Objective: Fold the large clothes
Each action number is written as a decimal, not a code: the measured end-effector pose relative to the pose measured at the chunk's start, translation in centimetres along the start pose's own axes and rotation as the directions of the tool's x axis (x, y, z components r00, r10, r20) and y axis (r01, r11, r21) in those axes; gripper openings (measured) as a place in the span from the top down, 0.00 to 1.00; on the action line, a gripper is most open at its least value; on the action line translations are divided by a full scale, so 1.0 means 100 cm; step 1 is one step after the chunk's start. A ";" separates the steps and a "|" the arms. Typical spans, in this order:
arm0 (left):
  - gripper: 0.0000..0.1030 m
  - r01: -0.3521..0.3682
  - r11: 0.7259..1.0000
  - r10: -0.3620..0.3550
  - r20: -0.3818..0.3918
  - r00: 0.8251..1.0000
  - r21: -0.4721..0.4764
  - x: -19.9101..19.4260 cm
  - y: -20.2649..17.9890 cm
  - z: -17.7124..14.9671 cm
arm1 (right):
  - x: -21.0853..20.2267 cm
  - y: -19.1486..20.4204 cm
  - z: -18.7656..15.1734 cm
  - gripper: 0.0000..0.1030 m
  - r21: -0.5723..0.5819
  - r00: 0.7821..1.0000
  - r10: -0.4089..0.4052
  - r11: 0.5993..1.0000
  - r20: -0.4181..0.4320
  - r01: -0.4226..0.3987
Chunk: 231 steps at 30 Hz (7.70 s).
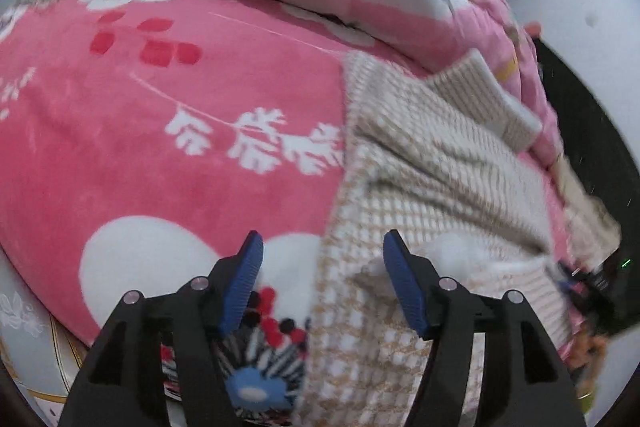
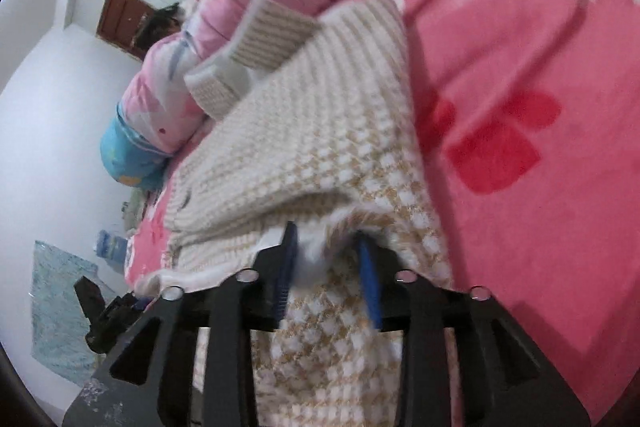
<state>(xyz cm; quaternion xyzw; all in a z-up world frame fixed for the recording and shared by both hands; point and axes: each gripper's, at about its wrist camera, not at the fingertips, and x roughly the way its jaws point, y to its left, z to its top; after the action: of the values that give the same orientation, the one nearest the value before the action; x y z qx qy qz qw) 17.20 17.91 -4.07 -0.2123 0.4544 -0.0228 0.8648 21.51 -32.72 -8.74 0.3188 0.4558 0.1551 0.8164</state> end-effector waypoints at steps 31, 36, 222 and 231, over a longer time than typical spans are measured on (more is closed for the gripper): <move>0.35 0.329 0.910 -0.335 0.022 0.942 -0.251 -0.015 0.020 -0.121 | -0.081 -0.040 -0.104 0.38 0.188 0.994 -0.006 0.982 0.113 -0.015; 0.54 0.193 0.958 -0.188 0.043 0.981 -0.210 -0.017 0.008 -0.115 | -0.077 -0.036 -0.100 0.72 0.168 0.988 -0.075 0.984 0.135 0.051; 0.13 0.005 0.954 -0.031 0.081 0.996 0.301 0.009 -0.166 0.074 | -0.009 0.112 0.088 0.21 -0.462 0.981 -0.164 0.866 0.099 0.192; 0.12 0.032 0.957 -0.048 0.047 0.998 0.290 0.096 -0.224 0.165 | 0.081 0.100 0.211 0.22 -0.343 0.985 -0.174 0.925 0.001 0.164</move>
<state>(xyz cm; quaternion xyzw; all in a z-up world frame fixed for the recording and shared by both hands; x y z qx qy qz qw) 39.42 1.01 5.36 -0.0935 0.4184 -0.1008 0.8978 44.00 -28.80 0.74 0.1293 0.4596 0.1655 0.8629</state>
